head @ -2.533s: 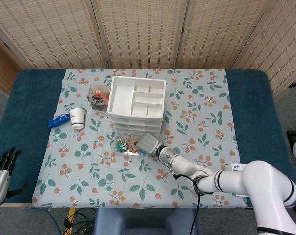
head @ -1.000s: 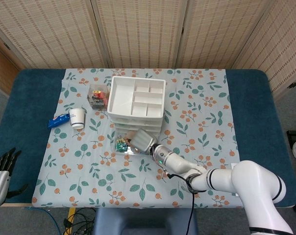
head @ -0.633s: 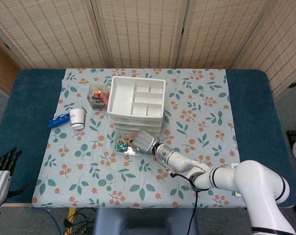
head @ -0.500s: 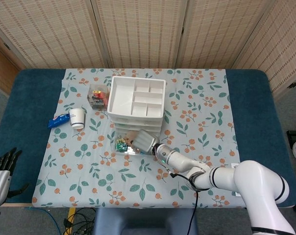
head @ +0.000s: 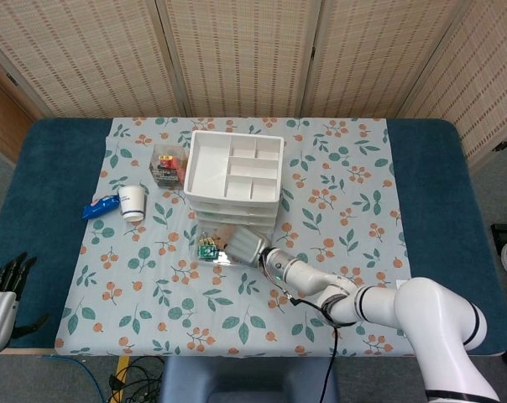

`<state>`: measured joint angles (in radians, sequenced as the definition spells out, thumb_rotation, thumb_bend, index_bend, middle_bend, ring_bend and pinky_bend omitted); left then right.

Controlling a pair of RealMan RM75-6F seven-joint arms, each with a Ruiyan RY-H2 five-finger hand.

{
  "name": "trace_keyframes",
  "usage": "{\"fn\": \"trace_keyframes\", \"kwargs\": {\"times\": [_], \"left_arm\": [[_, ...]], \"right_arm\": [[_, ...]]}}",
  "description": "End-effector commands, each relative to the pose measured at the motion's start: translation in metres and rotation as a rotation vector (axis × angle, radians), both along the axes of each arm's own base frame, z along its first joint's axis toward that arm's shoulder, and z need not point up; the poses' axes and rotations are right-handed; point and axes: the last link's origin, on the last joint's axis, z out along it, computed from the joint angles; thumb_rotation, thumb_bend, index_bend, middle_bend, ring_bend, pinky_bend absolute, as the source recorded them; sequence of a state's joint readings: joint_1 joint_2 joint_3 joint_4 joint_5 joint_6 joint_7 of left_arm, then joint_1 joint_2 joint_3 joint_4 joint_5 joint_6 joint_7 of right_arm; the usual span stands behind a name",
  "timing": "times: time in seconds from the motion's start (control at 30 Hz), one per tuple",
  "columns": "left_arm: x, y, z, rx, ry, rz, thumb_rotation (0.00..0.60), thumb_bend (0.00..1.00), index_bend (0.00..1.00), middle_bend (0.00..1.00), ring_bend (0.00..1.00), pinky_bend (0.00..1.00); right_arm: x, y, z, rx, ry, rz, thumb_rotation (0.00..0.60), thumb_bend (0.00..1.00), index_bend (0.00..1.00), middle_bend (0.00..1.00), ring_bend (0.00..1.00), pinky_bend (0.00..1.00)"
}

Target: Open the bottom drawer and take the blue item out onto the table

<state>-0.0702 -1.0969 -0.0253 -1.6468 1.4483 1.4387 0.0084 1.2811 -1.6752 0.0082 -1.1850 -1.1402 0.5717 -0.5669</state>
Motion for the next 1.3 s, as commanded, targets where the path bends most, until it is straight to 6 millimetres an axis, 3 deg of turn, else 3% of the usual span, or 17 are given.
{"fn": "trace_keyframes", "kwargs": {"times": [0.03,0.33,0.47,0.93,1.3], "left_arm": [[0.000,0.000,0.000,-0.001,0.000,0.000,0.600,0.18,0.04,0.00,0.03,0.08],[-0.003,-0.001,0.001,0.001,0.000,0.007,0.600,0.18,0.04,0.00,0.03,0.08],[-0.003,-0.002,0.000,0.001,0.000,0.007,0.600,0.18,0.04,0.00,0.03,0.08],[-0.004,-0.003,0.000,0.004,-0.003,0.007,0.600,0.18,0.04,0.00,0.03,0.08],[-0.003,-0.001,0.001,0.006,-0.005,0.000,0.600,0.18,0.04,0.00,0.03,0.08]], "right_arm": [[0.001,0.000,-0.002,-0.001,-0.002,0.003,0.600,0.15,0.39,0.85,0.99,1.00],[0.002,-0.001,-0.007,-0.006,0.006,0.014,0.600,0.19,0.43,0.86,0.99,1.00],[0.002,-0.002,-0.008,-0.009,0.012,0.016,0.600,0.29,0.46,0.86,0.99,1.00],[0.000,0.000,-0.009,-0.019,0.009,0.016,0.600,0.43,0.52,0.87,0.99,1.00],[0.007,0.002,0.016,-0.055,-0.101,0.007,0.600,0.48,0.53,0.87,0.99,1.00]]}}
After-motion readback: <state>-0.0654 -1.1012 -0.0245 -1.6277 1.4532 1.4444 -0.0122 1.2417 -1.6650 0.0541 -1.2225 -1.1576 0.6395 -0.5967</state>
